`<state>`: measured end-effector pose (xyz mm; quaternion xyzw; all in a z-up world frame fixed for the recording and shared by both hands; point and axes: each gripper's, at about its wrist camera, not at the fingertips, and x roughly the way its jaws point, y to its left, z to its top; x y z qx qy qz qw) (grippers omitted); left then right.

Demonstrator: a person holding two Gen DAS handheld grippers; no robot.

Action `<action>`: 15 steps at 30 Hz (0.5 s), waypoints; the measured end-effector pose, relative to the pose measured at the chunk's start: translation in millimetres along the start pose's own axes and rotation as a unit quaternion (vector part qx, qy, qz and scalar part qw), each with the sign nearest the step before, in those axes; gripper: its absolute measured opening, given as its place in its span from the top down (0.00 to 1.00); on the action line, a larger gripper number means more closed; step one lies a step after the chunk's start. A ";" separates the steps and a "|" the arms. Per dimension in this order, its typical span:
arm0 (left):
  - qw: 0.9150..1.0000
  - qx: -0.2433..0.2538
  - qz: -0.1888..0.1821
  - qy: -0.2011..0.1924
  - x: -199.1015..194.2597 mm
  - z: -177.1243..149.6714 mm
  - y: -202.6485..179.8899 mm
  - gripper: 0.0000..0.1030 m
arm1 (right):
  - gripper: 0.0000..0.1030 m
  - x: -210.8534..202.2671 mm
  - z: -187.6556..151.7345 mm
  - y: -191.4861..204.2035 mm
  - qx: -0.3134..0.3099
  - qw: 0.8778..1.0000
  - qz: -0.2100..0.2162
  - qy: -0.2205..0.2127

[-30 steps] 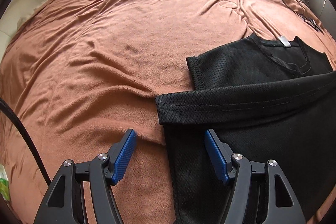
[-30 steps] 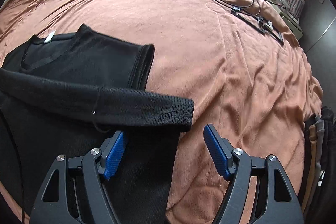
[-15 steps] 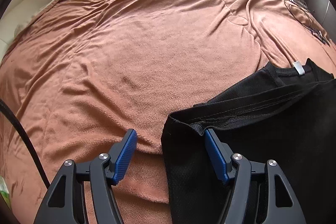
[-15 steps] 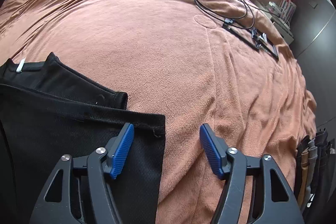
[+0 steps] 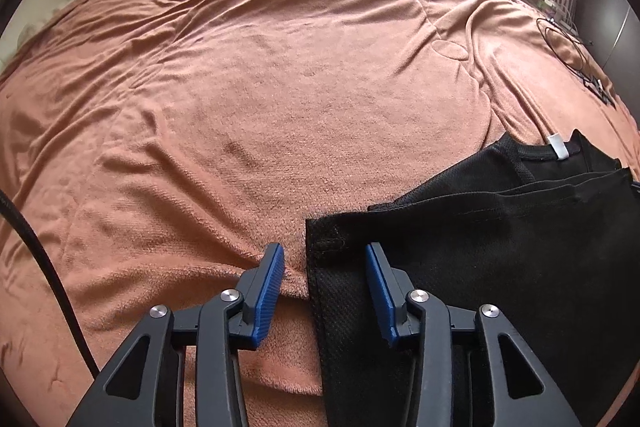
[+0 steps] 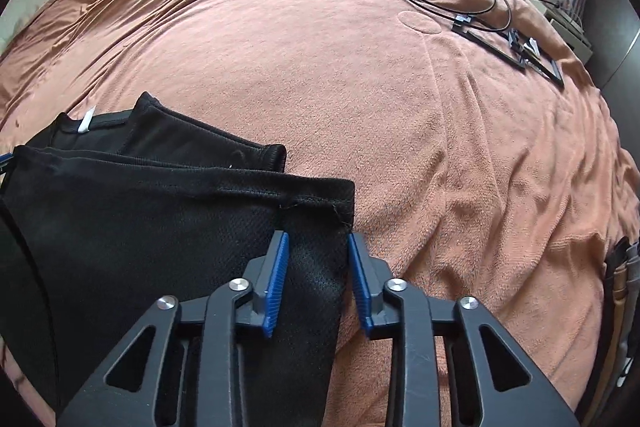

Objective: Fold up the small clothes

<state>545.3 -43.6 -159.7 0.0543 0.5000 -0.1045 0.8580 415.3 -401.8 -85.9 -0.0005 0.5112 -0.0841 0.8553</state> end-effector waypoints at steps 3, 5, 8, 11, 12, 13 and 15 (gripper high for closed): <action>1.000 -0.011 -0.007 0.000 3.9 2.4 1.3 0.84 | 0.97 -3.4 4.3 -6.2 0.011 1.000 -0.001 -0.009; 1.000 -0.010 0.000 0.000 1.5 3.7 -1.2 0.90 | 1.00 -6.8 6.9 -8.4 0.015 1.000 -0.006 -0.019; 1.000 -0.003 0.011 -0.016 -9.5 7.3 -4.1 0.92 | 1.00 -15.8 9.2 -5.8 0.010 0.999 -0.008 -0.036; 0.999 -0.013 0.015 -0.031 -21.0 13.4 -0.1 0.92 | 1.00 -27.1 10.3 -1.7 0.002 0.998 -0.015 -0.054; 0.999 -0.016 0.016 -0.037 -24.6 15.9 1.4 0.92 | 1.00 -30.4 12.2 -2.2 0.002 0.998 -0.015 -0.061; 0.999 -0.018 0.017 -0.042 -26.7 18.1 2.4 0.92 | 1.00 -33.6 12.8 -1.3 0.001 0.998 -0.019 -0.066; 0.998 -0.022 0.020 -0.049 -28.8 24.1 4.5 0.92 | 1.00 -37.6 14.4 0.5 0.001 0.997 -0.027 -0.074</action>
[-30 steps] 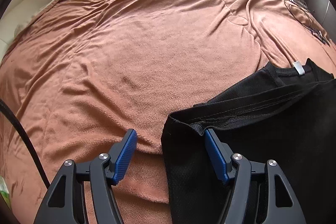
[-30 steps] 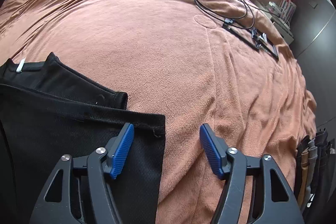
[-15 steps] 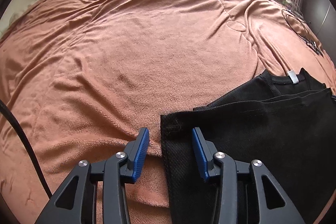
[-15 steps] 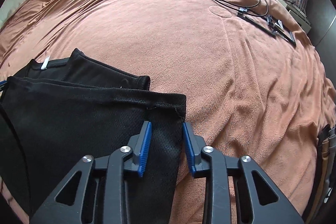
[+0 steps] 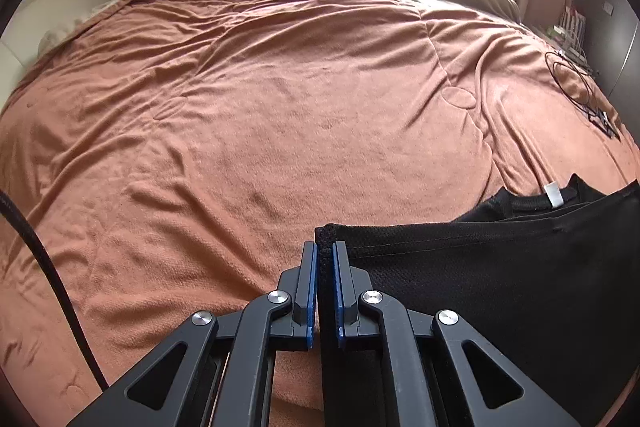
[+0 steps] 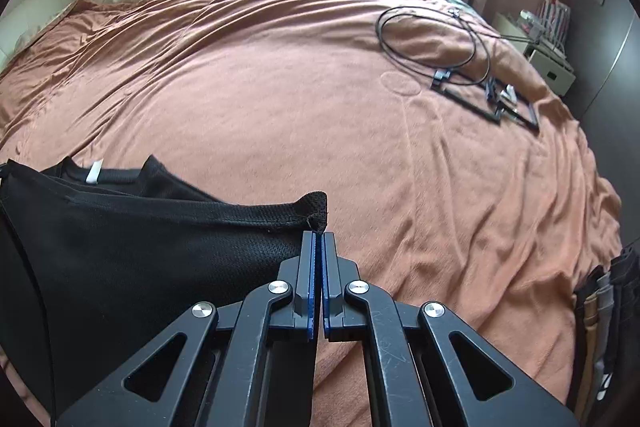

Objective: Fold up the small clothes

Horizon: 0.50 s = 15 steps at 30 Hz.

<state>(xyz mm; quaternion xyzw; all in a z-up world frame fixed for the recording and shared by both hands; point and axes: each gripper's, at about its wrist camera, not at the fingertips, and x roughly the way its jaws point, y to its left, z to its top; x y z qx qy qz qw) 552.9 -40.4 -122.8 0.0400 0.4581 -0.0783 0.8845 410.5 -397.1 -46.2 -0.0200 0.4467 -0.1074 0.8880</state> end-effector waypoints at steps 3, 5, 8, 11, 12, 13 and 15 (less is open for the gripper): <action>1.000 -0.003 0.003 -0.006 1.5 8.9 -0.1 0.92 | 1.00 1.7 4.3 1.0 0.003 1.000 -0.006 -0.004; 1.000 -0.001 0.010 -0.011 3.4 13.3 -0.7 0.92 | 1.00 5.6 7.0 3.7 0.003 1.000 -0.010 -0.004; 1.000 -0.001 0.019 -0.014 8.5 17.7 -0.9 0.92 | 1.00 13.4 11.3 8.9 -0.001 1.000 -0.018 -0.002; 1.000 -0.002 0.027 -0.014 16.0 20.8 -0.3 0.92 | 1.00 23.5 18.5 10.3 -0.001 1.000 -0.025 -0.001; 0.999 -0.002 0.029 -0.014 18.5 21.9 0.0 0.92 | 1.00 26.6 21.3 10.6 0.001 1.000 -0.027 -0.001; 0.999 -0.003 0.032 -0.015 21.6 23.1 0.2 0.92 | 1.00 30.8 24.1 11.5 0.001 1.000 -0.031 -0.002; 0.999 0.000 0.036 -0.010 27.8 24.5 -1.0 0.92 | 1.00 37.4 26.8 15.7 -0.009 0.999 -0.040 -0.001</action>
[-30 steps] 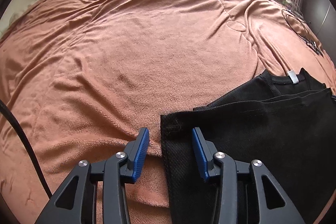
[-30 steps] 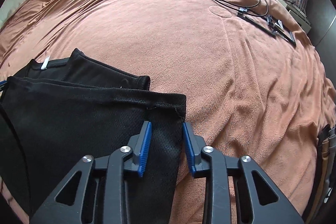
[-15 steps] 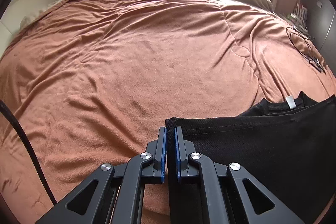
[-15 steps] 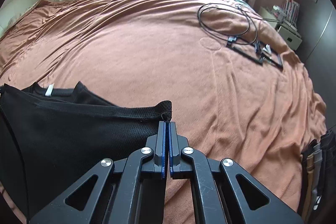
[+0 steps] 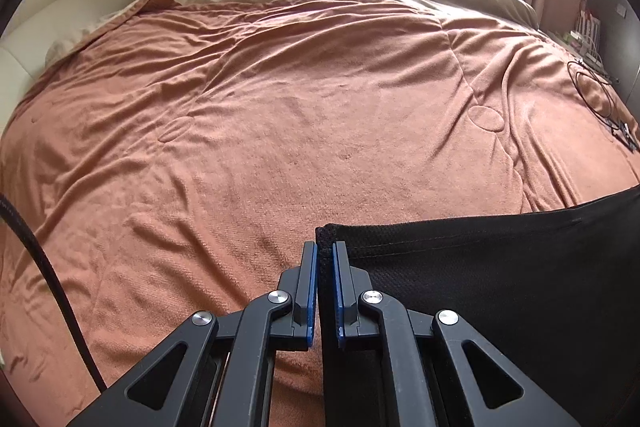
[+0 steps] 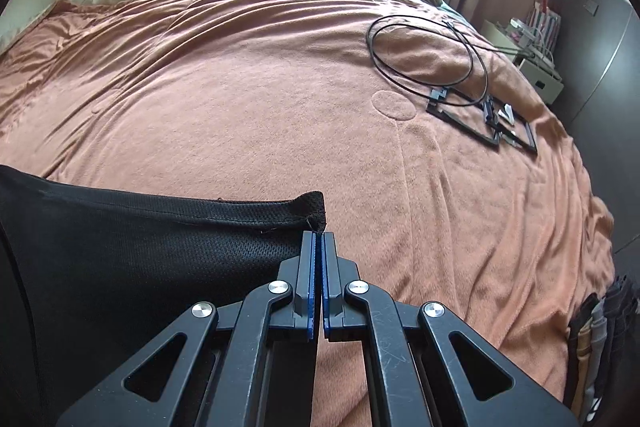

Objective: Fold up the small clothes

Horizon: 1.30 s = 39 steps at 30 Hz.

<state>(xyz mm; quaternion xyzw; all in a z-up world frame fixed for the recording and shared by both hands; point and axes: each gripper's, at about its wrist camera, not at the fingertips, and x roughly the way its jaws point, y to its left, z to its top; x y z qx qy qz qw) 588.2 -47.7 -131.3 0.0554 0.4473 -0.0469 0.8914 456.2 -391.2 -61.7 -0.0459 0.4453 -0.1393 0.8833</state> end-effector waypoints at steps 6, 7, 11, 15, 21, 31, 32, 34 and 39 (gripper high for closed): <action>0.999 -0.011 0.002 0.035 7.9 -9.5 2.0 0.71 | 0.66 10.7 0.4 1.1 0.017 0.999 0.012 0.035; 0.999 -0.013 -0.001 0.036 6.0 -12.8 2.8 0.65 | 0.60 8.9 -0.7 -0.2 0.018 0.999 0.022 0.037; 0.999 -0.007 -0.007 0.044 -5.2 -26.4 2.9 0.63 | 0.55 -3.1 -12.1 -4.4 0.014 0.999 0.027 0.042; 0.999 -0.006 -0.017 0.047 -23.7 -39.0 3.0 0.62 | 0.55 -19.2 -27.9 -14.3 0.025 0.997 0.048 0.047; 0.998 -0.010 -0.023 0.050 -53.5 -60.6 4.7 0.62 | 0.55 -45.4 -57.4 -33.2 0.040 0.996 0.068 0.052; 0.997 -0.021 -0.027 0.065 -90.1 -110.4 4.6 0.62 | 0.55 -86.0 -107.2 -54.3 0.067 0.991 0.103 0.060; 0.997 -0.026 -0.028 0.068 -92.4 -116.3 5.8 0.62 | 0.55 -89.4 -112.1 -55.8 0.068 0.991 0.104 0.058; 0.996 -0.037 -0.029 0.072 -96.5 -127.2 8.4 0.62 | 0.55 -96.2 -122.7 -60.3 0.076 0.990 0.108 0.053; 0.994 -0.061 -0.024 0.084 -105.6 -154.8 14.6 0.62 | 0.55 -106.0 -149.0 -72.1 0.114 0.983 0.134 0.052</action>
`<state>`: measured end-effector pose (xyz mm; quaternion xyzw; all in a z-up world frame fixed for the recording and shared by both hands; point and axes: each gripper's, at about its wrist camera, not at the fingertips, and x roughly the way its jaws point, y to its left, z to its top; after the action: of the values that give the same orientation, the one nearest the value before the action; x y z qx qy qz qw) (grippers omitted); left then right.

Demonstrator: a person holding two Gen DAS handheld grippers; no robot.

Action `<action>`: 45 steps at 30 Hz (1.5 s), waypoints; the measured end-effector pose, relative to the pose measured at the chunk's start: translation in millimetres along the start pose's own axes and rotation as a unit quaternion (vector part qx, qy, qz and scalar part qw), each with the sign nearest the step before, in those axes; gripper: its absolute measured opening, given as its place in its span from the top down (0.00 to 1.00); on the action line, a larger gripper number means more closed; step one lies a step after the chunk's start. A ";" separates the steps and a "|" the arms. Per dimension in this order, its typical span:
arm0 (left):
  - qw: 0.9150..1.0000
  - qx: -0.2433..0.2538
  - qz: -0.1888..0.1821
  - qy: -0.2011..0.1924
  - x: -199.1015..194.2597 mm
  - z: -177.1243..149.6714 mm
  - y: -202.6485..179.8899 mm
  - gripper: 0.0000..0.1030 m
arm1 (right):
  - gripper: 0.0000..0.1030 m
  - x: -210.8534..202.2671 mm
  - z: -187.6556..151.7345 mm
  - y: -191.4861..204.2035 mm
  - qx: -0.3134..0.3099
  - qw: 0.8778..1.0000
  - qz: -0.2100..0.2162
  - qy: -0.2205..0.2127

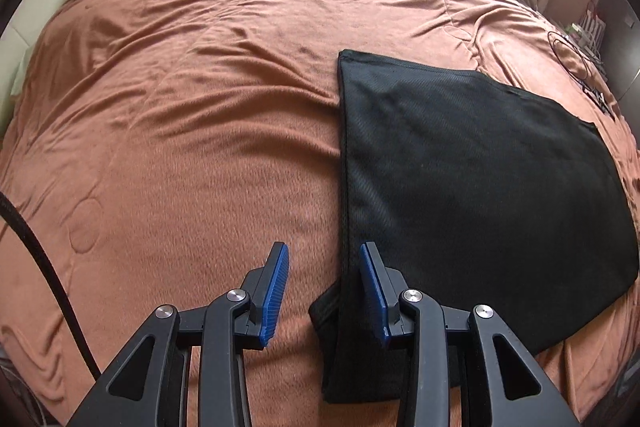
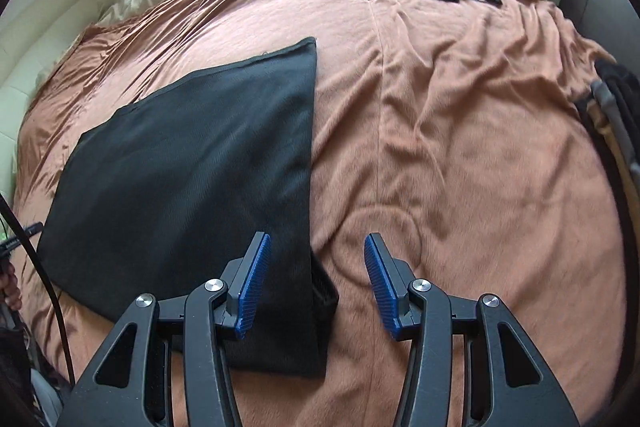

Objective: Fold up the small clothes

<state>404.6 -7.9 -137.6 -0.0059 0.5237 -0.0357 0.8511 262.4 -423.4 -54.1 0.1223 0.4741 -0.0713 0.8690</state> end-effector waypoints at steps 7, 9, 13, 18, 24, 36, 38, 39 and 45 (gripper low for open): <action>1.000 -0.029 -0.007 0.010 -5.3 -33.2 6.6 0.62 | 0.55 -9.9 -28.4 -15.2 0.047 0.998 0.044 0.002; 0.999 -0.041 -0.012 0.012 -5.7 -41.1 9.7 0.62 | 0.55 -11.9 -31.6 -20.2 0.061 0.997 0.050 0.000; 0.998 -0.061 -0.026 0.016 -5.2 -52.6 14.0 0.62 | 0.55 -15.8 -43.5 -26.1 0.091 0.993 0.072 -0.010; 0.996 -0.080 -0.036 0.018 -6.7 -58.5 17.7 0.61 | 0.55 -14.0 -62.0 -36.2 0.142 0.983 0.115 -0.010; 0.993 -0.097 -0.057 0.024 -7.9 -62.5 17.6 0.61 | 0.55 -9.0 -80.8 -59.5 0.216 0.963 0.163 -0.003; 0.983 -0.150 -0.104 0.030 -9.9 -68.6 30.8 0.61 | 0.61 10.3 -88.1 -82.7 0.286 0.937 0.197 -0.033; 0.979 -0.165 -0.114 0.030 -10.1 -70.5 34.9 0.61 | 0.72 10.9 -89.4 -85.4 0.289 0.937 0.191 -0.039; 0.977 -0.174 -0.120 0.031 -9.3 -71.4 37.4 0.61 | 0.82 10.2 -89.5 -87.5 0.287 0.938 0.191 -0.043; 0.971 -0.194 -0.133 0.031 -5.1 -69.3 41.8 0.61 | 0.95 4.9 -92.8 -87.6 0.269 0.943 0.187 -0.054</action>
<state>342.7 36.1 -166.4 -0.2392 0.5414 -0.0469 0.8047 169.1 -481.6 -119.2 0.4339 0.3585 -0.0391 0.8256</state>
